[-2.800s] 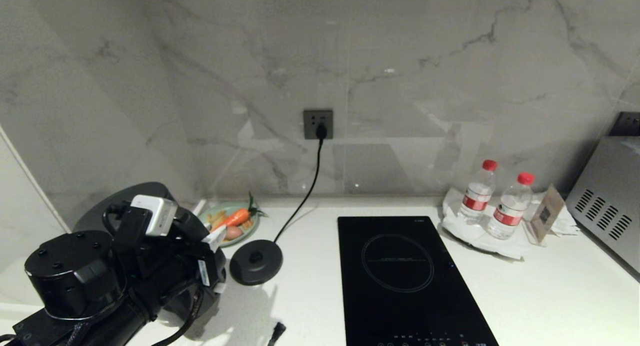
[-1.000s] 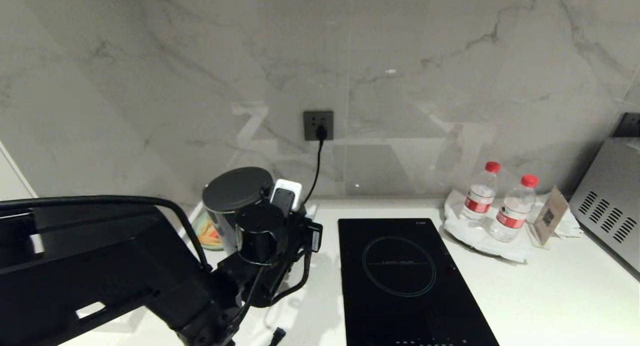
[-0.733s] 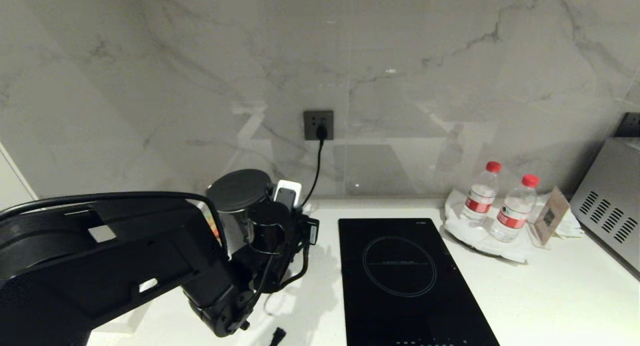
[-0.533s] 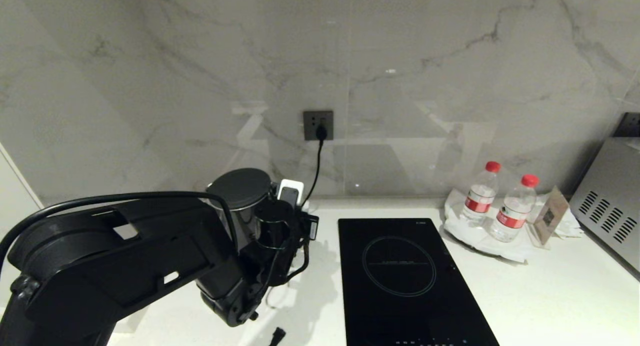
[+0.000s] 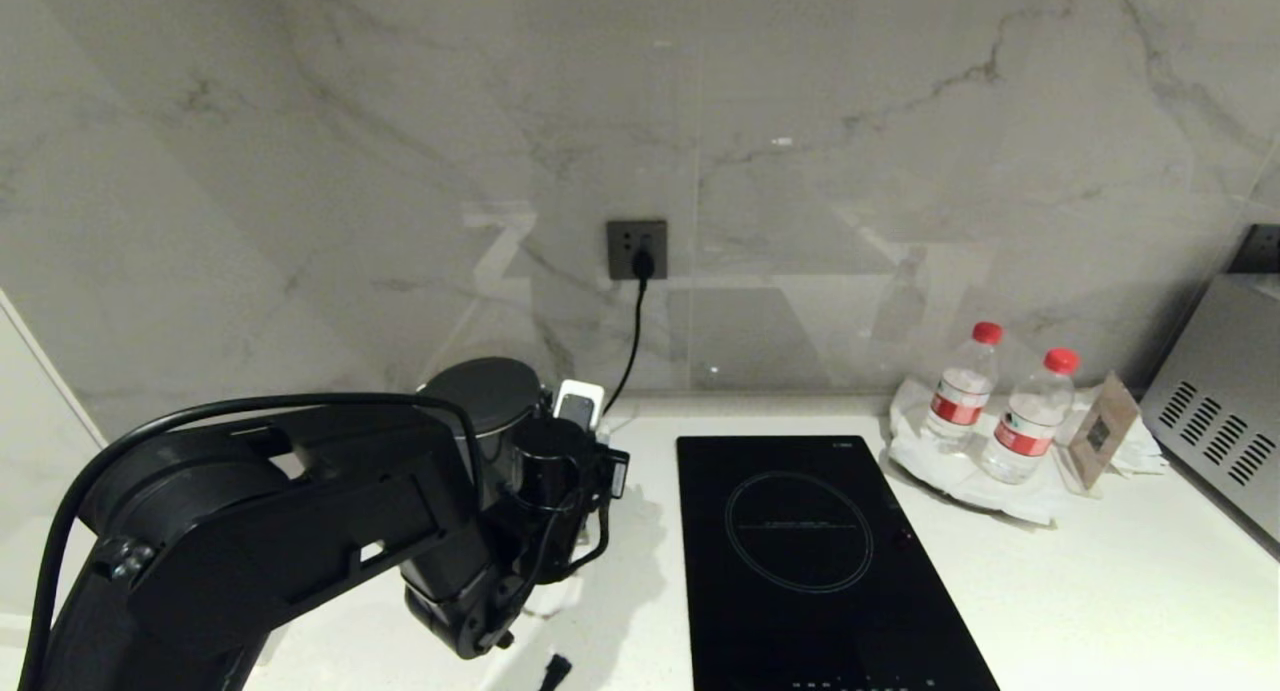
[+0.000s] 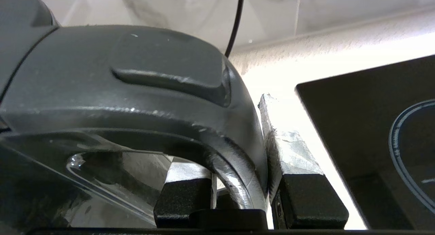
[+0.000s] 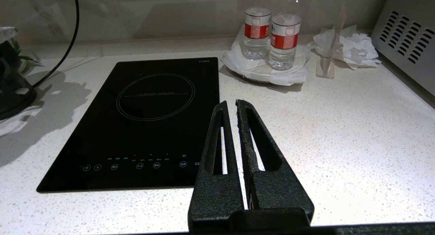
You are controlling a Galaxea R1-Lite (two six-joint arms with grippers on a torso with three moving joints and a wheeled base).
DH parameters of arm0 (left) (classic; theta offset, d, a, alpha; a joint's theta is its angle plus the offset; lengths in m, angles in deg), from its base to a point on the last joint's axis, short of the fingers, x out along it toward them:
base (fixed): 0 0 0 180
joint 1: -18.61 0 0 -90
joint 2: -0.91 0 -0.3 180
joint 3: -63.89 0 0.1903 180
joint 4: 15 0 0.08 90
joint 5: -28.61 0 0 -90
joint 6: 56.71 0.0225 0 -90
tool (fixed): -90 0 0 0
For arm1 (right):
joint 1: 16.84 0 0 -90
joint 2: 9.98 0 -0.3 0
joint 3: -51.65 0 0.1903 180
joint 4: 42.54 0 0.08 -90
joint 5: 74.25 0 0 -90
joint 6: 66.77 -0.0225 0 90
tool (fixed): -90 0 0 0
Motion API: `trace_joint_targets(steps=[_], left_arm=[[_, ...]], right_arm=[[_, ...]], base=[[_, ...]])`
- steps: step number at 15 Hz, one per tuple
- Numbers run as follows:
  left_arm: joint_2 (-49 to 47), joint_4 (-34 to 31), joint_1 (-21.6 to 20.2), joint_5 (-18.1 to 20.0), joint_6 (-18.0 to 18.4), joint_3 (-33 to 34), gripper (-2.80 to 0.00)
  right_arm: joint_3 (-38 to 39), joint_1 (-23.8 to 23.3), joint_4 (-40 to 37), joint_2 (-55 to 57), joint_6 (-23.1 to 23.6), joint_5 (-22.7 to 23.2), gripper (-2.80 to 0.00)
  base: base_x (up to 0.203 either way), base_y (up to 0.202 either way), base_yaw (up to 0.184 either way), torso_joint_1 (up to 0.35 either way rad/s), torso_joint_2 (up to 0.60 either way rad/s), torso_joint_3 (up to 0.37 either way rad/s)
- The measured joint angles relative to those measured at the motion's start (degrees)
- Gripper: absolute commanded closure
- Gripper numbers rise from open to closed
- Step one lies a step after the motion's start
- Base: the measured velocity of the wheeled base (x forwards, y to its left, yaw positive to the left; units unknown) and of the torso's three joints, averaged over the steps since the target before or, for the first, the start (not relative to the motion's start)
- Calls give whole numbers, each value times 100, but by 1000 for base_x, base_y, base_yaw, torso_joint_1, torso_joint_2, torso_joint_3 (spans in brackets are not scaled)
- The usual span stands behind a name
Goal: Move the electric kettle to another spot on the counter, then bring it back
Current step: Place it on the power base
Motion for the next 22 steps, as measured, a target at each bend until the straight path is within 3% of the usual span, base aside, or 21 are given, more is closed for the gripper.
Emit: trace_joint_targets(steps=[9, 10, 18, 22], left_arm=[[13, 20, -5, -13, 11, 186, 0], [13, 4, 19, -30, 20, 178, -280], [77, 34, 78, -38, -1, 230, -280], [184, 299, 192, 22, -67, 773, -280]], right_arm=[[0, 2, 0, 0, 0, 5, 0], [0, 2, 0, 0, -2, 7, 0], [0, 2, 2, 0, 0, 4, 0], [0, 2, 1, 0, -2, 3, 0]], base=[[0, 0, 0, 0, 3, 0], [0, 0, 0, 0, 0, 0], [0, 0, 0, 0, 0, 0], [0, 0, 0, 0, 0, 0]])
